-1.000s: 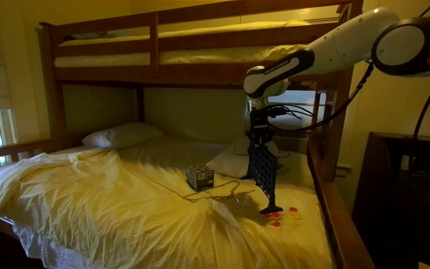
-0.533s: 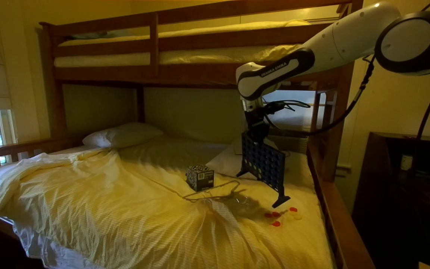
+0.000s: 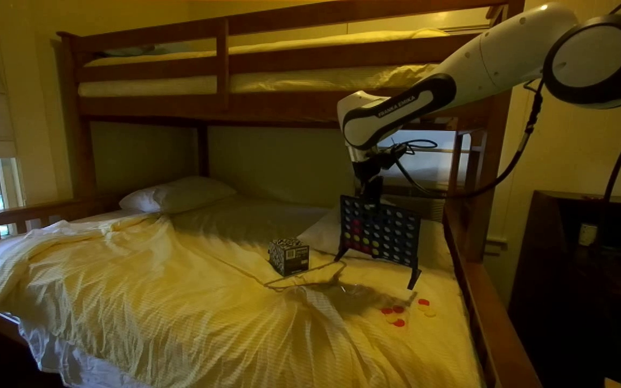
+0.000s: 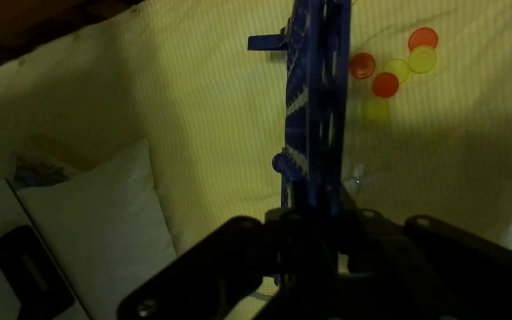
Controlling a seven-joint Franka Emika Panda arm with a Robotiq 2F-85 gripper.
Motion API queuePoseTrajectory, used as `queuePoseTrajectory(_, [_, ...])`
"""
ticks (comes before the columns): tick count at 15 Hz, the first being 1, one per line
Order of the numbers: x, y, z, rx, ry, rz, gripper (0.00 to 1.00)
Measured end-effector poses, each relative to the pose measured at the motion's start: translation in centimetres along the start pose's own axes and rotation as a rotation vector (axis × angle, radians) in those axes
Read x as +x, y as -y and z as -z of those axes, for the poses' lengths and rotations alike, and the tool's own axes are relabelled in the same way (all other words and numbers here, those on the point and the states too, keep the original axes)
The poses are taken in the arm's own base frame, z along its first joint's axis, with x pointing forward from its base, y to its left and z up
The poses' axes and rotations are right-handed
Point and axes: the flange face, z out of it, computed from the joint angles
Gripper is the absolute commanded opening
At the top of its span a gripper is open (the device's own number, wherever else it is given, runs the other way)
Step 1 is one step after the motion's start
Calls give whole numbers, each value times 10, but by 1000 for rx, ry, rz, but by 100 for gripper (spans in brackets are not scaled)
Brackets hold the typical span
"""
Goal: Rotate the token holder 180 degrees
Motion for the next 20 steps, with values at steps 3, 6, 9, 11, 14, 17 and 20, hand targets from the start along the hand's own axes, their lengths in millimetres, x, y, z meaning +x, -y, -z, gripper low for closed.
queuePoseTrajectory(3, [0,2,-3,-15,-16,151,4])
queuePoseTrajectory(6, [1,5,-6,-30,-31,301,4])
queuePoseTrajectory(9, [2,14,-10,-50,-45,450,4])
queuePoseTrajectory(11, [3,23,-10,-66,-63,549,17])
queuePoseTrajectory(14, [3,36,-8,-70,-88,623,17])
queuePoseTrajectory(17, [2,37,-8,-70,-88,634,4])
queuePoseTrajectory(20, [4,40,-12,-73,-78,648,4])
